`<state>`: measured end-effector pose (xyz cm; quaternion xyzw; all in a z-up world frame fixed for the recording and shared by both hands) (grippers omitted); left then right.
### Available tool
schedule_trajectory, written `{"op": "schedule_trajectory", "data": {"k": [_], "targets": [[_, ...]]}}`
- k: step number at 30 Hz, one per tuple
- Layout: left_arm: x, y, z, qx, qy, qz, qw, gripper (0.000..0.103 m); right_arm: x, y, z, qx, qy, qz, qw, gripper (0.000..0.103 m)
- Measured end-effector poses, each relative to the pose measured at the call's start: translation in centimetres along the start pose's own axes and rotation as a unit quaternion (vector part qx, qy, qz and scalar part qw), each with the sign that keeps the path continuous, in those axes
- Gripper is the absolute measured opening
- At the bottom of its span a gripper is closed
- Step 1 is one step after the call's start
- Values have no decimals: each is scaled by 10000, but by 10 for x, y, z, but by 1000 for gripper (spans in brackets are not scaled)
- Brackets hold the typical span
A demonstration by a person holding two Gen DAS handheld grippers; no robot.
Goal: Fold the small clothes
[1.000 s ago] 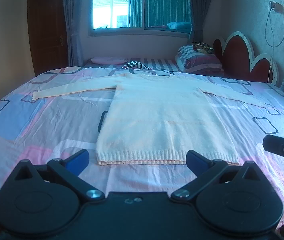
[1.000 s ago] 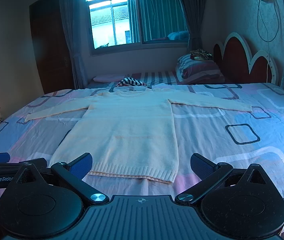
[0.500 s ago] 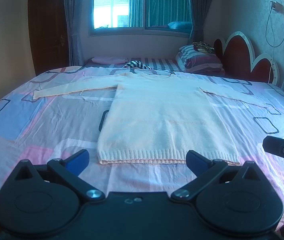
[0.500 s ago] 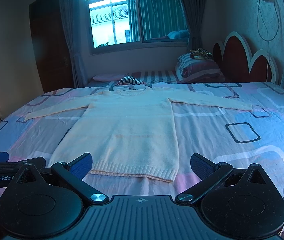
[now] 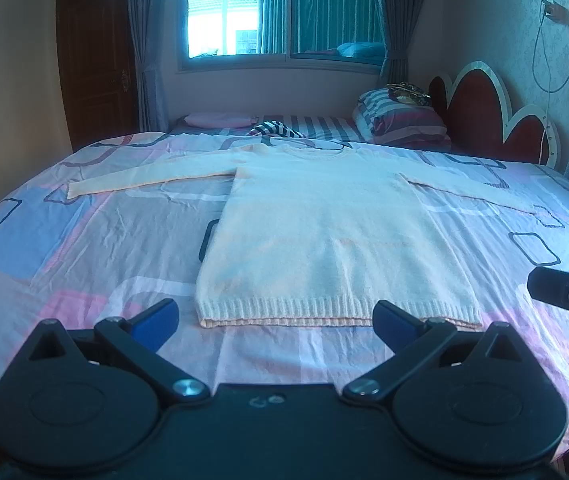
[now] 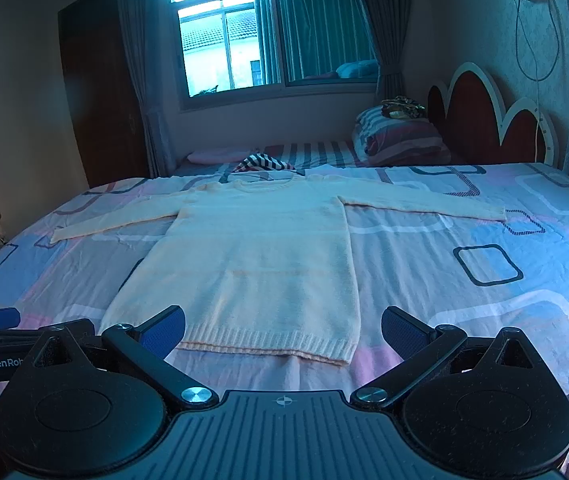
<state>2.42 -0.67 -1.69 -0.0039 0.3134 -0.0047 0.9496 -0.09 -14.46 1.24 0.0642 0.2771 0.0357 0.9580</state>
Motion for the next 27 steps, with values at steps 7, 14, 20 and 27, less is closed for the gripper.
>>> {"op": "schedule_trajectory", "data": {"k": [7, 14, 20, 27], "targets": [[0, 0, 0, 10, -3, -17, 10000, 103, 1, 1, -1, -8, -1, -8, 10000, 103], [0, 2, -1, 16, -17, -30, 10000, 102, 0, 1, -2, 18, -24, -20, 10000, 103], [0, 2, -1, 9, 1, -31, 10000, 103, 0, 2, -2, 10, -20, -17, 10000, 103], [0, 3, -1, 16, 6, -28, 10000, 103, 1, 2, -2, 7, -8, 1, 10000, 103]]}}
Point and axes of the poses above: each gripper's, at about its wrist camera, not at the fingertips, and x roughly the way its jaws point, y to its left, z to its top, the point moved 3 cm from there along x, roughly the way its jaws point, and after that the axes turned 2 degrees about -z, right-handed, at the moved point
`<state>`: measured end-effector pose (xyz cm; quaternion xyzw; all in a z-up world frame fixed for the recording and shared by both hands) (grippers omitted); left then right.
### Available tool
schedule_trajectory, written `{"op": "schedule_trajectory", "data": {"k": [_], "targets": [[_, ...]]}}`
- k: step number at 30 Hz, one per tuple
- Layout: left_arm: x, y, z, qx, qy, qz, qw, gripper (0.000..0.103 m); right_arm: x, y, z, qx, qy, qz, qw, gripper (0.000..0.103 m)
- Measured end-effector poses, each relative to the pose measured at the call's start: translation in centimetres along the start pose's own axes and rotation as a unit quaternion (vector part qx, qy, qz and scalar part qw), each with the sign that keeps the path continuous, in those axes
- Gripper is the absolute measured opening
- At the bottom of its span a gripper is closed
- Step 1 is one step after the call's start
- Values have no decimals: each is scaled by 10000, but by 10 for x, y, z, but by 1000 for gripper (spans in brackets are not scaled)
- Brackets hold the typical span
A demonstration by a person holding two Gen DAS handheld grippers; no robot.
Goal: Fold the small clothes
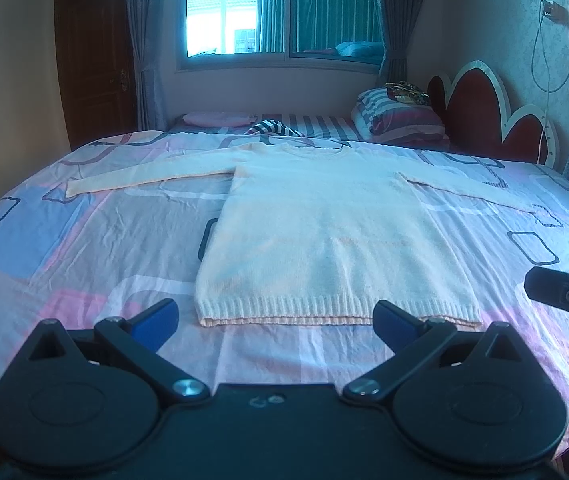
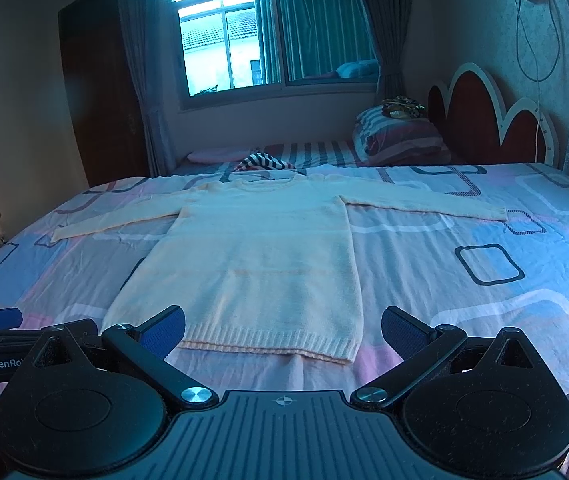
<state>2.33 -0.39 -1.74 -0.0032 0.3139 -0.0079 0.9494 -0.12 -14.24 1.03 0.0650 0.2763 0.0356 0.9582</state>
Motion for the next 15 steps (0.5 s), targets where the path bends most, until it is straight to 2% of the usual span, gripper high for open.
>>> {"op": "schedule_trajectory", "data": {"k": [15], "targets": [[0, 0, 0, -5, 4, -7, 10000, 103, 2, -2, 0, 1, 6, 15, 10000, 103]]}}
Point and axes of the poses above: each gripper's, at about its wrist camera, not at the fingertips, and x roughly the way its jaws point, y to its left, z to its top, the point moved 3 cm from there along x, roughly the way its jaws point, and after that the axes turned 2 degrees about -z, right-handed, at the moved point
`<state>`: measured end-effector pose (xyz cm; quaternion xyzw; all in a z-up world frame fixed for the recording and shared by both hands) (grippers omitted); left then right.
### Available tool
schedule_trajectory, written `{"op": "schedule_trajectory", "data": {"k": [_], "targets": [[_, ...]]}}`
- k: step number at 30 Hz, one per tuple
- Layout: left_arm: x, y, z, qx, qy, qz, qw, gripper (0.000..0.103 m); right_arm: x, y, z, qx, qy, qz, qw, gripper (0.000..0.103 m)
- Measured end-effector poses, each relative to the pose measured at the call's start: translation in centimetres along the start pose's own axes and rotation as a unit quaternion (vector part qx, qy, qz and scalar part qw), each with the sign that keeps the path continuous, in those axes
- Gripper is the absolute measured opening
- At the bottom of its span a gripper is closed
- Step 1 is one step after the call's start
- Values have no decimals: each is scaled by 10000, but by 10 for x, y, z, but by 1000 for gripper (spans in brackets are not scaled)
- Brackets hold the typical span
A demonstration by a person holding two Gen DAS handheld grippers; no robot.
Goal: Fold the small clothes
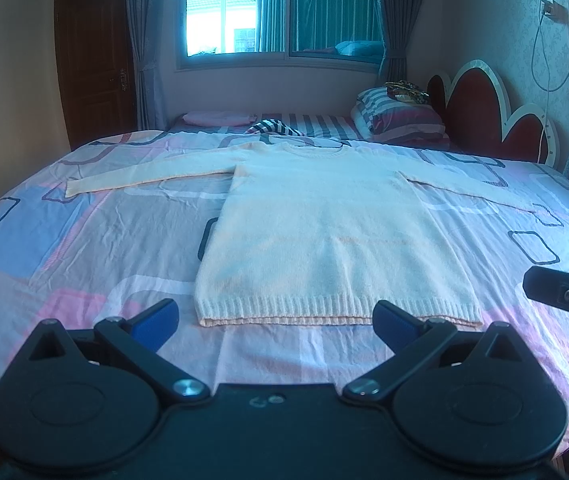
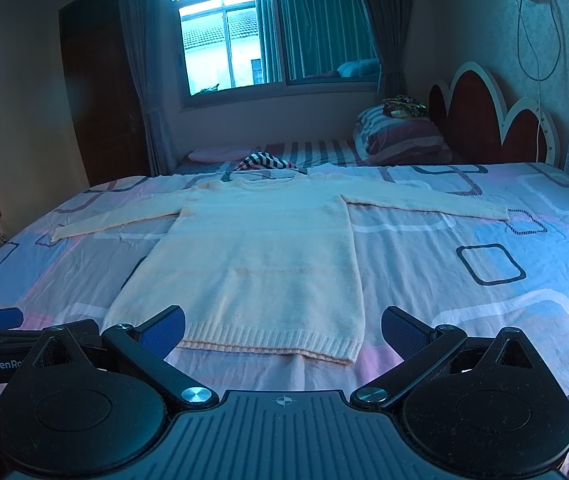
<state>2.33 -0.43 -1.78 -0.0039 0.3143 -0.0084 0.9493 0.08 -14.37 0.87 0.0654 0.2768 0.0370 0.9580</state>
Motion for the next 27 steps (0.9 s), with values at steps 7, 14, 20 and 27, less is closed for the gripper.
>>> {"op": "schedule_trajectory", "data": {"k": [7, 14, 20, 27], "targets": [[6, -3, 2, -2, 18, -20, 10000, 103, 2, -2, 1, 10, 13, -42, 10000, 103], [23, -6, 11, 17, 46, 34, 10000, 103, 13, -14, 6, 79, 43, -148, 9998, 103], [43, -5, 23, -38, 32, 19, 10000, 103, 31, -29, 16, 181, 74, -271, 9994, 103], [78, -3, 43, -70, 30, 255, 9996, 103, 65, -47, 35, 261, 76, -409, 9988, 103]]}}
Point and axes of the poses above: each gripper's, at about its wrist camera, not at the fingertips, and x roughly the way its jaws point, y to its left, z to its top, the point moved 3 cm from there along x, roughly the way its jaws point, and after that the axes turned 2 degrees about -z, right-handed, at the moved point
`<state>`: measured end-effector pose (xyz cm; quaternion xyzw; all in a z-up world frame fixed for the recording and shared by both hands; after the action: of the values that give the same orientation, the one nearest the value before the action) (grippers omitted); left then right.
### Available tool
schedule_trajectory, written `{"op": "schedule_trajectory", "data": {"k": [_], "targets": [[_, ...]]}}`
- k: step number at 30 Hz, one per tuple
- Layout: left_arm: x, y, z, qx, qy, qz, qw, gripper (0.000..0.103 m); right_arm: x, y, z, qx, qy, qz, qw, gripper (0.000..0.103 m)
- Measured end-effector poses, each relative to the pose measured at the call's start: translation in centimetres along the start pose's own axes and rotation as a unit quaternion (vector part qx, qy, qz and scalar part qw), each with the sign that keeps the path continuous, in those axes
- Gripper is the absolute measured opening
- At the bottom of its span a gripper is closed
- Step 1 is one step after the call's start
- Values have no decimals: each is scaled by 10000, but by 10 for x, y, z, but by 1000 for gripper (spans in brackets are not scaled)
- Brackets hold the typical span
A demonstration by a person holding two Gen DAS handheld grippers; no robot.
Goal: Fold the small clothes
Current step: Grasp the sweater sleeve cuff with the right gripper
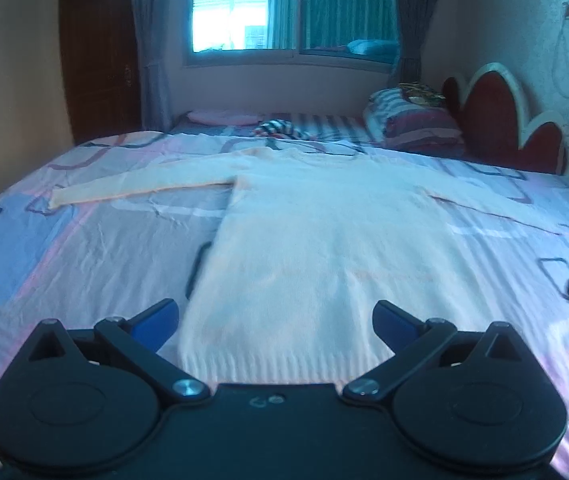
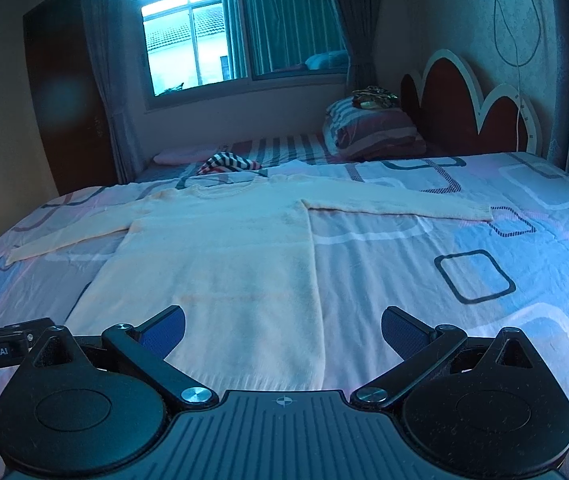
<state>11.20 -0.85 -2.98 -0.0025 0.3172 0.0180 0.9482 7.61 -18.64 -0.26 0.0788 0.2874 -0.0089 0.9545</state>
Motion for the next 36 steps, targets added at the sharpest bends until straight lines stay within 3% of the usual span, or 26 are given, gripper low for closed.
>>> {"op": "schedule_trajectory", "data": {"k": [2, 9, 11, 13, 18, 23, 26, 27, 28, 29, 33, 36], "targets": [[12, -4, 10, 150, -64, 258, 9995, 103, 13, -6, 10, -26, -55, -72, 10000, 103], [56, -15, 58, 202, -497, 257, 9982, 102, 70, -46, 60, 275, -221, -303, 9989, 103], [74, -18, 71, 176, -534, 77, 9984, 102, 88, -61, 74, 397, -279, -349, 9982, 103], [95, -20, 81, 189, -471, 158, 9986, 103, 106, -75, 85, 474, -317, -471, 9973, 103], [152, -25, 94, 138, 58, -44, 9999, 102, 154, -114, 105, 732, -395, -715, 9940, 103], [200, -25, 98, 257, 93, 160, 9995, 87, 199, -157, 115, 964, -466, -1008, 9891, 102], [223, -22, 104, 175, 116, 250, 9995, 85, 224, -185, 117, 1148, -463, -1196, 9851, 102], [229, -21, 105, 172, 99, 312, 9993, 83, 231, -194, 117, 1216, -475, -1264, 9833, 96], [235, -21, 106, 188, 110, 345, 9992, 82, 237, -203, 116, 1270, -463, -1319, 9820, 78], [241, -21, 107, 209, 128, 353, 9991, 82, 246, -213, 115, 1358, -386, -1383, 9803, 70], [262, -18, 106, 267, 280, 360, 9986, 82, 270, -251, 107, 1747, -265, -1597, 9712, 69], [275, -16, 102, 297, 395, 376, 9981, 82, 282, -277, 99, 1937, -193, -1790, 9644, 62]]}}
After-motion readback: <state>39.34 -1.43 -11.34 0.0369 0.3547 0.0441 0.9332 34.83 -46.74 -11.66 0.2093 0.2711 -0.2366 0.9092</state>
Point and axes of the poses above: each gripper's, at about its wrist camera, not at the fingertips, and x roughly the way its jaws point, y to its left, z to its top, the point moved 3 cm from there along x, roughly the way its jaws point, and after that the axes turned 2 degrees about -z, right-handed, at the moved point
